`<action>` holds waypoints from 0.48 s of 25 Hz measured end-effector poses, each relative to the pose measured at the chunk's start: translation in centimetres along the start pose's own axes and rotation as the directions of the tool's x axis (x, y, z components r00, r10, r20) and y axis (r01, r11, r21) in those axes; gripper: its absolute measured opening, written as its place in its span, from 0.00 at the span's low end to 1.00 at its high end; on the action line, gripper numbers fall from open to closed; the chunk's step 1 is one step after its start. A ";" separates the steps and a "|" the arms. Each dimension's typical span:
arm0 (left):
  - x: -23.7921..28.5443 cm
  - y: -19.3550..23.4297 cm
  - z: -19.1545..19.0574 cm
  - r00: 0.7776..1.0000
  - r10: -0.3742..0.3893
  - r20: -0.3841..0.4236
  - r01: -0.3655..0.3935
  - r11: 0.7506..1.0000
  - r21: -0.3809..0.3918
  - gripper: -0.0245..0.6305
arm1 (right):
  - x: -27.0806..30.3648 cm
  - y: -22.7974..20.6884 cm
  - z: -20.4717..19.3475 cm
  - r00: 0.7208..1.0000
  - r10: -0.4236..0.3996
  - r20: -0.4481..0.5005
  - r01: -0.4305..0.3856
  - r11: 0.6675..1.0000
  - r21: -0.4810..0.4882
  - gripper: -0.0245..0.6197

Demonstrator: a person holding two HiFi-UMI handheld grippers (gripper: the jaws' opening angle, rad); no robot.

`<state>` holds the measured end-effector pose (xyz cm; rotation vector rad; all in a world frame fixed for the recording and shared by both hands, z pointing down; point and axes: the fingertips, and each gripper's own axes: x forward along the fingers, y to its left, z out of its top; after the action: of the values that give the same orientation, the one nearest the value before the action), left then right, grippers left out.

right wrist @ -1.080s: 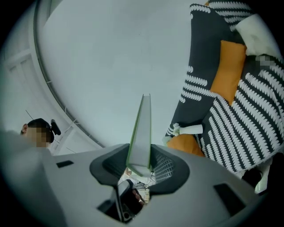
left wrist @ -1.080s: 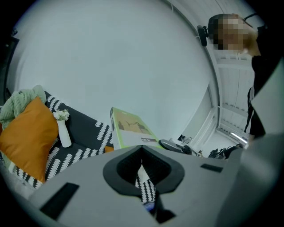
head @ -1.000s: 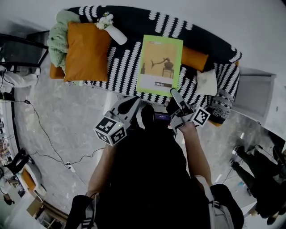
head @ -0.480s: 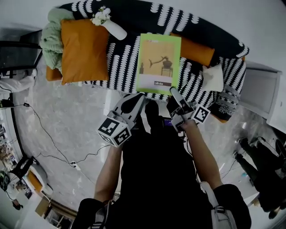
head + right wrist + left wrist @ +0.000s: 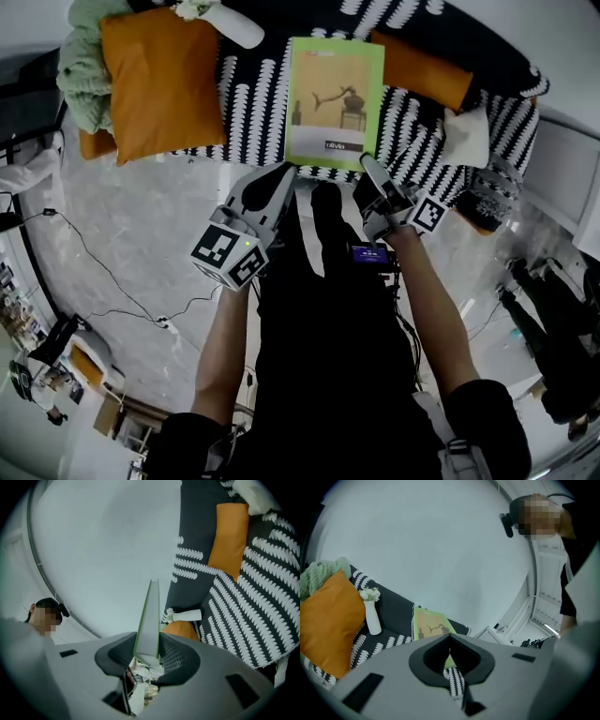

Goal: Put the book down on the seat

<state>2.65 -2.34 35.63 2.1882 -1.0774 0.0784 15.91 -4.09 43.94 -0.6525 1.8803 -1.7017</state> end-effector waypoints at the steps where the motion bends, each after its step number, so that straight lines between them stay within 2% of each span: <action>1: 0.2 1.9 -0.4 1.000 0.005 -0.007 -0.005 1.000 -0.010 0.06 | 0.9 -1.6 -0.4 1.000 -0.009 0.002 0.009 1.000 0.005 0.28; 5: 1.9 11.4 -3.1 0.999 -0.004 -0.041 0.002 0.999 -0.045 0.06 | 5.3 -10.1 -2.0 0.998 -0.066 0.005 0.065 0.998 0.025 0.28; 12: 3.0 17.0 -3.8 0.998 -0.014 -0.063 0.009 0.997 -0.080 0.06 | 7.8 -14.3 -3.1 0.996 -0.085 -0.023 0.085 0.996 0.036 0.28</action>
<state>-6.68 -9.24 48.92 2.1063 -1.0159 0.0978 8.18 -8.31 57.92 -0.7118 1.8552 -1.7990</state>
